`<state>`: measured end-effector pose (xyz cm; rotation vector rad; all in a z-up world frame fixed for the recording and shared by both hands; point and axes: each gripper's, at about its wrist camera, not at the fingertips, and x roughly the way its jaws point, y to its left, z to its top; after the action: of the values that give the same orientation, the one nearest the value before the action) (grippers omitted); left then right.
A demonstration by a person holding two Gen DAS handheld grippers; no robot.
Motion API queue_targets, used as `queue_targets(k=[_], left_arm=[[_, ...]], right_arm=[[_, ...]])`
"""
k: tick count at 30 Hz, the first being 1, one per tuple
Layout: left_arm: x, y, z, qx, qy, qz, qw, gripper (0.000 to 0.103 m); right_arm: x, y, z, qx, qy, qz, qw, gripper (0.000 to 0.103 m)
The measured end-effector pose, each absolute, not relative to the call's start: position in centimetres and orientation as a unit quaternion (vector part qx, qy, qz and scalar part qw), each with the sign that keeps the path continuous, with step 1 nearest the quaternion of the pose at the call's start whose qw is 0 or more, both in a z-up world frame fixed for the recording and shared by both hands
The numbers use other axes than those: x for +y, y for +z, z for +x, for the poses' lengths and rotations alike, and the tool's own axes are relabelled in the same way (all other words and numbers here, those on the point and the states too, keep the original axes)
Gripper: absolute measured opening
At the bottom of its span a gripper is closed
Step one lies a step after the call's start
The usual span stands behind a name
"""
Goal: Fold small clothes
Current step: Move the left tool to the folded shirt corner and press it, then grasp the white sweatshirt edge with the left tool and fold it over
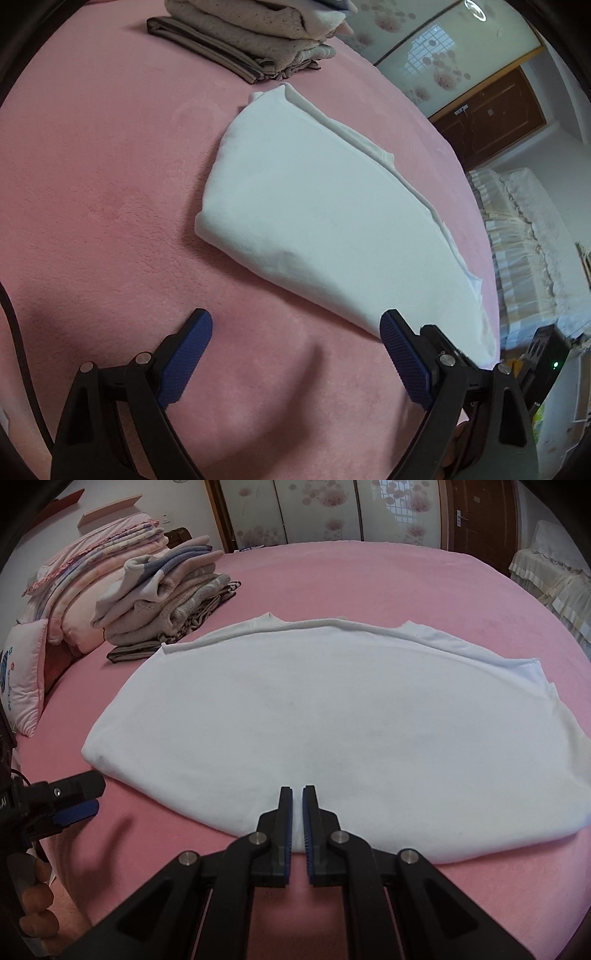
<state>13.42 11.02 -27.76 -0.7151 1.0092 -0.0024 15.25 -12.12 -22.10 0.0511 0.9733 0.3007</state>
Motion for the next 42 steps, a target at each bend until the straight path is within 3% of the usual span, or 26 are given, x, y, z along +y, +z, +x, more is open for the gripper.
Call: queue_targets(k=[14,26,28,30,33,42], left_arm=[[11.1,-29.4,16.7,0.413,-0.05,-0.388,0.823,0.091],[11.4,-29.1,20.1,0.402,-0.02,-0.369,0.838,0.082],[12.0,-29.4,20.5,0.404,-0.019,-0.374,0.834,0.072],[12.1,-29.6,21.1,0.414,-0.023,-0.372,0.831,0.041],[13.1,-30.1,21.7,0.418,-0.032,-0.387,0.821,0.026],[10.4,-25.3,21.2,0.378,-0.031,-0.289,0.879,0.018]], right_arm=[[-12.1,-22.6,15.3,0.463,0.144,0.032,0.874,0.006],[-12.1,-20.3,15.4,0.454,0.148,0.025,0.878,0.006],[-12.3,-19.7,15.7,0.449,0.149,0.029,0.881,0.006],[-12.5,-19.1,16.4,0.444,0.149,0.039,0.883,0.006],[-12.4,-18.7,17.7,0.437,0.144,0.043,0.887,0.006],[-10.9,-19.8,22.2,0.433,0.131,0.03,0.891,0.006]])
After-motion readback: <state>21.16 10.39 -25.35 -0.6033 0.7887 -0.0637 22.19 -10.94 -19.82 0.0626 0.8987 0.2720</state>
